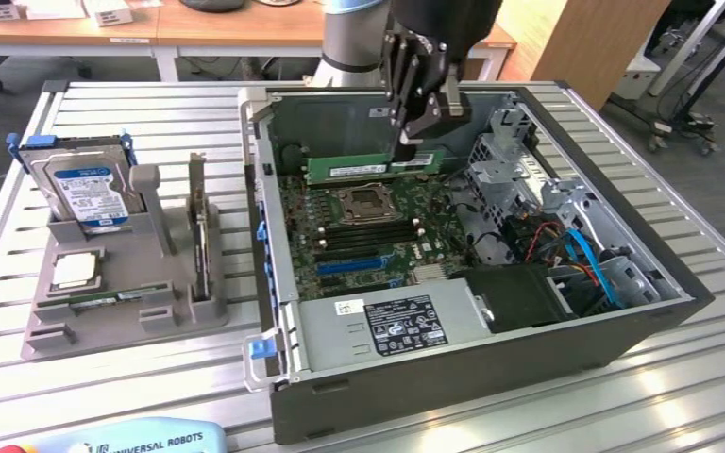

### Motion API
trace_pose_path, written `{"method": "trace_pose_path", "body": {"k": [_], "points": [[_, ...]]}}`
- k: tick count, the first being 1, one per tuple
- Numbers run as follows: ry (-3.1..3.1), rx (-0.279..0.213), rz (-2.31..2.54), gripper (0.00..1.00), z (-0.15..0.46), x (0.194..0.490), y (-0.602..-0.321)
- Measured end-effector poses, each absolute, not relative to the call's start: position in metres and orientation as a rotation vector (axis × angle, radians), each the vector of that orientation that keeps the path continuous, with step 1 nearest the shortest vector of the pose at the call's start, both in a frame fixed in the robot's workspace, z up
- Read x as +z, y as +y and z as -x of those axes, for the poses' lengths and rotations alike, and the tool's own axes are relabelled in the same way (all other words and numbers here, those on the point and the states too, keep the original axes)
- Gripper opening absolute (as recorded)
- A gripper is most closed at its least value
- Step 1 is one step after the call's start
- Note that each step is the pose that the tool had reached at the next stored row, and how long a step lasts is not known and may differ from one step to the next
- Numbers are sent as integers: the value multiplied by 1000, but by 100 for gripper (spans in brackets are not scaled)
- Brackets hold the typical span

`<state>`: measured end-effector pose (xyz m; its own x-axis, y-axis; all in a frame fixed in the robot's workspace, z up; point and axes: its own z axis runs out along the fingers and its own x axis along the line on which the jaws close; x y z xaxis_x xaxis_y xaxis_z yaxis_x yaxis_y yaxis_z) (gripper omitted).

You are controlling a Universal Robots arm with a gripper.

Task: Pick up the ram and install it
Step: 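Pick up the ram and move it above insertion slot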

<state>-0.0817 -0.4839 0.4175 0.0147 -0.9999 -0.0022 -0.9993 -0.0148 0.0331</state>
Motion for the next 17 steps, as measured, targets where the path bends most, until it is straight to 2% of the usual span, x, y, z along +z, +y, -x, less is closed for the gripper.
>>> {"method": "trace_pose_path", "body": {"k": [17], "points": [[-2189,-39,-2222,11,51,417,-484]]}}
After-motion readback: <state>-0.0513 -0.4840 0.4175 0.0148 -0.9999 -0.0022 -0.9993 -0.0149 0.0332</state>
